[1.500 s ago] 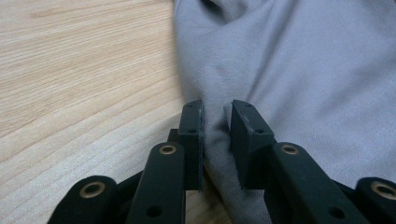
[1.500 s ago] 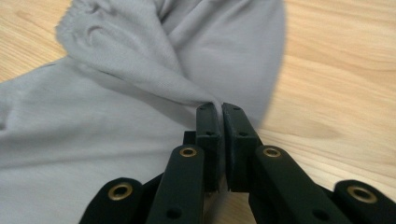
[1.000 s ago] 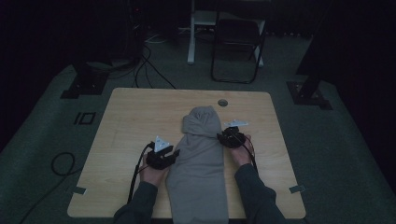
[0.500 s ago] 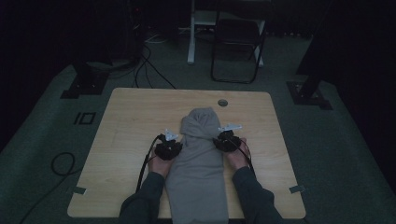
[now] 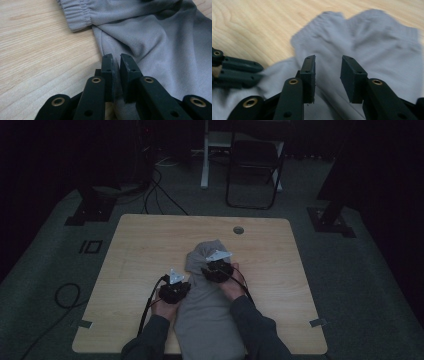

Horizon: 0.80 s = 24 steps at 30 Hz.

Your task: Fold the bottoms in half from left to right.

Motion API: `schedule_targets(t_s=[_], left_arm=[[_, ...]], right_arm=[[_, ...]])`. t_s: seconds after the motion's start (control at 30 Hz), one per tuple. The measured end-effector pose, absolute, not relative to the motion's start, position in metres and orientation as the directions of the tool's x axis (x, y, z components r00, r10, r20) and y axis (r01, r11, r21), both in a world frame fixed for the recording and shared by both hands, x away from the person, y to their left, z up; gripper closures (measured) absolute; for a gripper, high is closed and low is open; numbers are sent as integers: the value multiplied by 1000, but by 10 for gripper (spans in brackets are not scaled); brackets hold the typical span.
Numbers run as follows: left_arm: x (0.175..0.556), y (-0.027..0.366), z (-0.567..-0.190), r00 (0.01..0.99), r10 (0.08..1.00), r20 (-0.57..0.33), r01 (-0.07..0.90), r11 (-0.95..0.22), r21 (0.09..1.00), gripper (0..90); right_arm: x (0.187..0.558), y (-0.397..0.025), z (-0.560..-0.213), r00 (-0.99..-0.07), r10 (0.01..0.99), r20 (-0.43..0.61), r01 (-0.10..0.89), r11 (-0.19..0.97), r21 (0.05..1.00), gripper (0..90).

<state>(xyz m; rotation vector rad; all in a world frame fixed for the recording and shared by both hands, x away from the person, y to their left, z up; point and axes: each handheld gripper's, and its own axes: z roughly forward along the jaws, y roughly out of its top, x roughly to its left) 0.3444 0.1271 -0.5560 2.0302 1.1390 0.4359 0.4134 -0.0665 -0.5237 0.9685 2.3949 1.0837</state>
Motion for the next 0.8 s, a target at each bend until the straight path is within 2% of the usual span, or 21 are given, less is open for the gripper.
schedule_targets(t_s=[0.1,0.2,0.27,0.33,0.37,0.43,0.5,0.63,0.73,0.8], left_arm=[[343,126,-556,543,838,-51,571,-325,754,814],[342,126,-556,542,839,-56,576,-322,751,814],[341,126,-556,541,840,-55,576,-321,752,816],[340,125,-556,540,840,-46,572,-327,752,823],[340,125,-556,540,841,-43,571,-328,753,825],[339,125,-556,538,842,-47,571,-323,755,826],[339,125,-556,539,841,-48,574,-324,752,827],[339,125,-556,538,841,-50,575,-323,752,827],[339,125,-556,538,842,-49,574,-323,752,827],[339,125,-556,538,842,-46,573,-325,752,826]], right_arm=[[415,-52,-531,-727,686,-34,444,506,739,584],[420,-44,-541,-736,676,-41,457,541,706,581],[423,-44,-545,-732,680,-31,470,537,700,657],[426,-45,-542,-717,696,-37,487,538,688,814],[427,-47,-539,-711,702,-49,483,537,691,853],[431,-56,-532,-685,728,-23,495,488,719,868],[437,-74,-524,-641,766,45,525,395,754,871],[455,-122,-518,-513,841,174,604,210,769,872],[462,-150,-521,-435,883,177,641,165,750,856],[464,-161,-525,-383,912,151,661,156,734,796]])
